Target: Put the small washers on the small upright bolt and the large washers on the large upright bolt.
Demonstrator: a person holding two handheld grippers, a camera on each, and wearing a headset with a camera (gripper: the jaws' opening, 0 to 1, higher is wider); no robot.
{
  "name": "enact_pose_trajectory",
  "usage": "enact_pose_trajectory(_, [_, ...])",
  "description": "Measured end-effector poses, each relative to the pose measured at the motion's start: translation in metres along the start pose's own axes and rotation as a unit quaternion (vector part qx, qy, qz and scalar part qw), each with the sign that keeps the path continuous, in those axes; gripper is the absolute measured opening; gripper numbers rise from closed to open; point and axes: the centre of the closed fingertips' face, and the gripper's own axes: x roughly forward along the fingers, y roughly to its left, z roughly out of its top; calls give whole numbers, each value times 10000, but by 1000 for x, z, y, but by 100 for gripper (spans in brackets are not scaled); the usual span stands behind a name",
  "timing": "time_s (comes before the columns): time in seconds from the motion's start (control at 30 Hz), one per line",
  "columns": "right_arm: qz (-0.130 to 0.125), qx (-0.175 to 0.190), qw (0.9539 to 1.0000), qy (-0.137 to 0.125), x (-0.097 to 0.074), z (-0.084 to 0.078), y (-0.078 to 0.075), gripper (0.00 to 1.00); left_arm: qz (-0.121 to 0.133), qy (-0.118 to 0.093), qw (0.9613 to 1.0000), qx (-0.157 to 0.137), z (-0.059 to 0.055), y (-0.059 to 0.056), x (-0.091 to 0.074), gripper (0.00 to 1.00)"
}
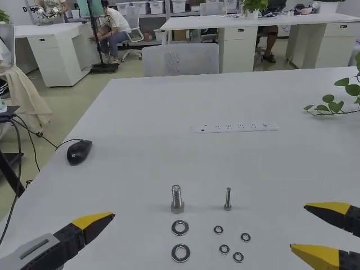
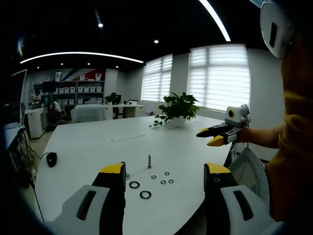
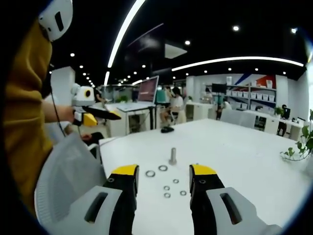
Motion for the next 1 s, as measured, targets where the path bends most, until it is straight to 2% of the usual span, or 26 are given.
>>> enact_pose_trajectory(0.23, [110, -107, 9999, 63, 2, -1, 7, 43, -92, -25, 10000, 26, 2, -4, 8, 64])
enact_pose_trajectory(0.3, [212, -177, 9994, 187, 2, -5, 10, 43, -169, 36, 9999, 2, -2, -7, 11, 64])
enact_pose_trajectory(0.4, [224, -197, 9992, 277, 4, -8, 9, 43, -235, 102, 9997, 18, -5, -8, 13, 64])
enact_pose_trajectory(0.53, [232, -180, 9993, 251, 6, -7, 8, 43, -203, 47, 9998, -19, -3, -4, 14, 64])
enact_pose_trajectory(0.7, [262, -164, 9993, 233, 10, -8, 9, 43, -240, 135, 9996, 68, -2, -2, 15, 64])
enact_pose_trajectory(1.0, [308, -197, 9989, 291, 14, -9, 6, 43, -124, 57, 9998, 134, 5, 9, 11, 64])
